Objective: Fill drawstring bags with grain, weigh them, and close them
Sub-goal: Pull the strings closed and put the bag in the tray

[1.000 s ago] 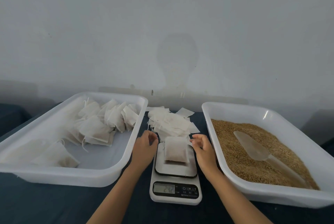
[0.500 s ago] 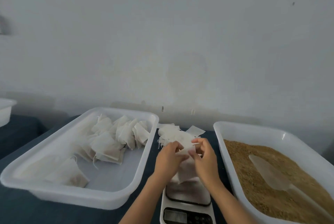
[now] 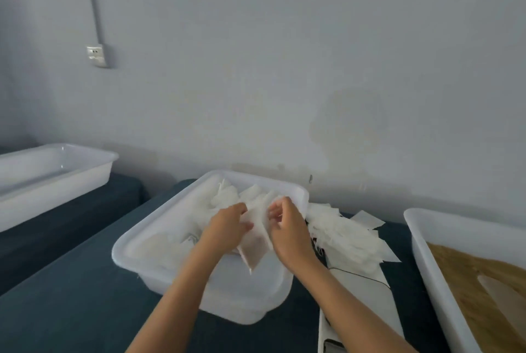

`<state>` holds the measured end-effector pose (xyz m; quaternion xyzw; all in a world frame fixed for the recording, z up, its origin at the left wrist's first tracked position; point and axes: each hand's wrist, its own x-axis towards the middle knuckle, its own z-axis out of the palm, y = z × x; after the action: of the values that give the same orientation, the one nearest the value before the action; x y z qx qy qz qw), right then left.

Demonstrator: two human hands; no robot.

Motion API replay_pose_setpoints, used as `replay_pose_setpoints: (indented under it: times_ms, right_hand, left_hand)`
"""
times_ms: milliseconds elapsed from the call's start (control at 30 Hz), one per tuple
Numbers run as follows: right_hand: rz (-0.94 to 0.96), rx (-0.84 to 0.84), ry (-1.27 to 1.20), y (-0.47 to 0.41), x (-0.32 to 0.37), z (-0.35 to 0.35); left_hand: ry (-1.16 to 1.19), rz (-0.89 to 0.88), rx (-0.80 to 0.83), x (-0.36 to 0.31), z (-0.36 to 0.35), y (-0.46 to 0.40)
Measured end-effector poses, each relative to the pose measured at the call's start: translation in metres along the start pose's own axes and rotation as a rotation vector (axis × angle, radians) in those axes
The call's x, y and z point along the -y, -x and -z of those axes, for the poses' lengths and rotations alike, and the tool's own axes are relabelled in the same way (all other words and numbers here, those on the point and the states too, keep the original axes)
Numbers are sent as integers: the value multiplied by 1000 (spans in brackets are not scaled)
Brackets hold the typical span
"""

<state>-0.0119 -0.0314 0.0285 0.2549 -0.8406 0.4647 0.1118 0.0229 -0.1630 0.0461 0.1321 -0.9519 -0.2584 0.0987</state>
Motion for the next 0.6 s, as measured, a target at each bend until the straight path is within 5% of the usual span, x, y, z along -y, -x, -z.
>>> replay_pose_setpoints:
  times_ms: [133, 300, 600]
  right_hand:
    - [-107, 504, 182, 0, 9, -40]
    - [-113, 842, 303, 2, 22, -73]
    - [-76, 1061, 343, 3, 18, -77]
  left_hand:
    - [-193, 122, 179, 52, 4, 1]
    - [-240, 236, 284, 86, 5, 3]
    - [-472, 218, 103, 84, -1, 2]
